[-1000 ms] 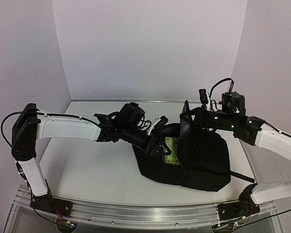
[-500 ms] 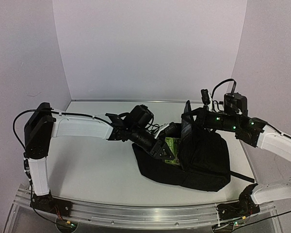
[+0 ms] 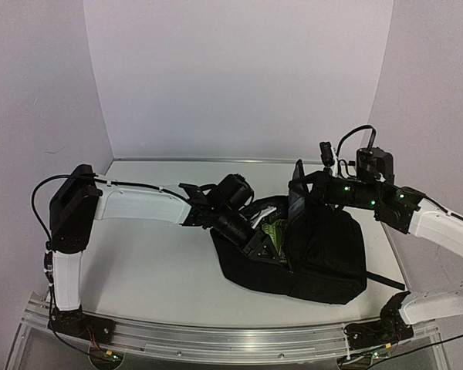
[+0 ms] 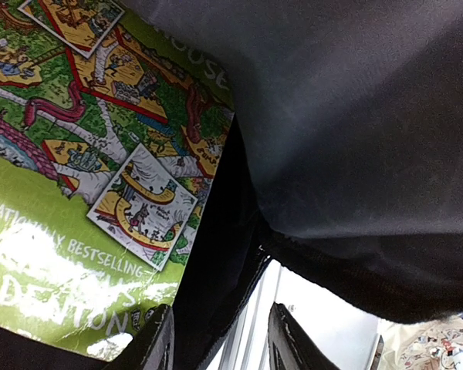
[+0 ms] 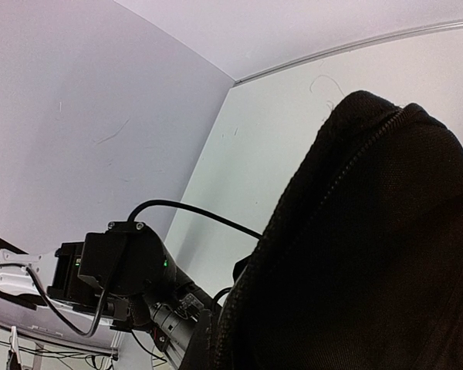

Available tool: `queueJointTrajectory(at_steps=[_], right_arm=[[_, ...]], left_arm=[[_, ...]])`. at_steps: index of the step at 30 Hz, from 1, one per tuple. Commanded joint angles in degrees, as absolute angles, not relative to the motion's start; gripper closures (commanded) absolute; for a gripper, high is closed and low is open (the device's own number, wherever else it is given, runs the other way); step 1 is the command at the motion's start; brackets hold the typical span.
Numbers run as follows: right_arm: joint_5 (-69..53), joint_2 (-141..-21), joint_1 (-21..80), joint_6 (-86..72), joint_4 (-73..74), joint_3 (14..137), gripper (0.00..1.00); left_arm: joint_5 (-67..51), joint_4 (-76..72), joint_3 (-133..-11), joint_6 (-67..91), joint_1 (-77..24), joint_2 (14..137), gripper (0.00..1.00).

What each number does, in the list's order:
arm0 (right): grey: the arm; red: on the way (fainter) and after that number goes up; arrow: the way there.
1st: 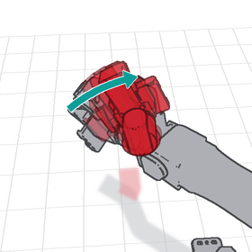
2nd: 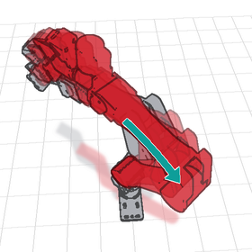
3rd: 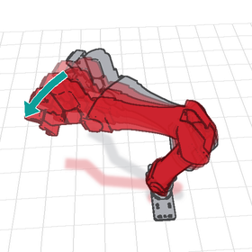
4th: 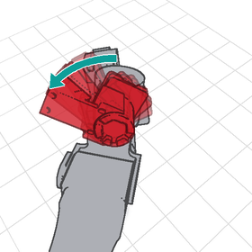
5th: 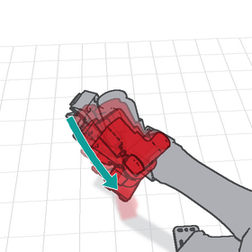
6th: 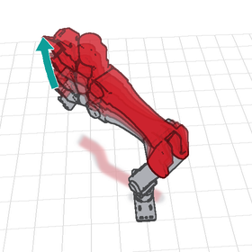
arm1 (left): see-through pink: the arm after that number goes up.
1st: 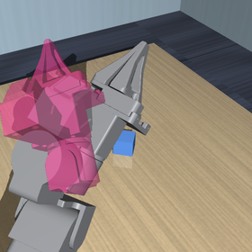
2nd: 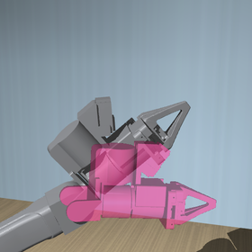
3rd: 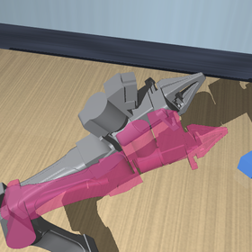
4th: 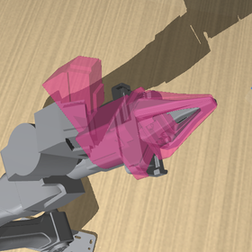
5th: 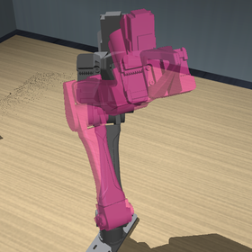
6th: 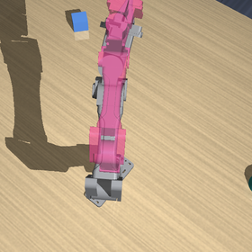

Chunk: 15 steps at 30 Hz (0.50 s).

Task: Pack the student bag
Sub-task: Place the book in the student bag.

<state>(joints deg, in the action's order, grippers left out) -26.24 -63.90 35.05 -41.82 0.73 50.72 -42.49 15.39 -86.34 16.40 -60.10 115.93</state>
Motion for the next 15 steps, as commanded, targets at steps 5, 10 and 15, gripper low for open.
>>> queueJointTrajectory(at_steps=[5,10,15], right_arm=[[-26.19,-61.78,35.35,-41.65,-4.92,51.24,1.00],[-26.19,-61.87,35.37,-41.58,-4.92,51.24,1.00],[-26.19,-61.80,35.37,-41.58,-4.94,51.09,1.00]], left_arm=[[-43.97,17.35,-89.52,15.03,-61.26,117.53,0.61],[-44.32,18.19,-89.79,14.68,-61.98,118.04,0.61],[-43.93,17.90,-89.62,14.67,-62.22,118.01,0.71]])
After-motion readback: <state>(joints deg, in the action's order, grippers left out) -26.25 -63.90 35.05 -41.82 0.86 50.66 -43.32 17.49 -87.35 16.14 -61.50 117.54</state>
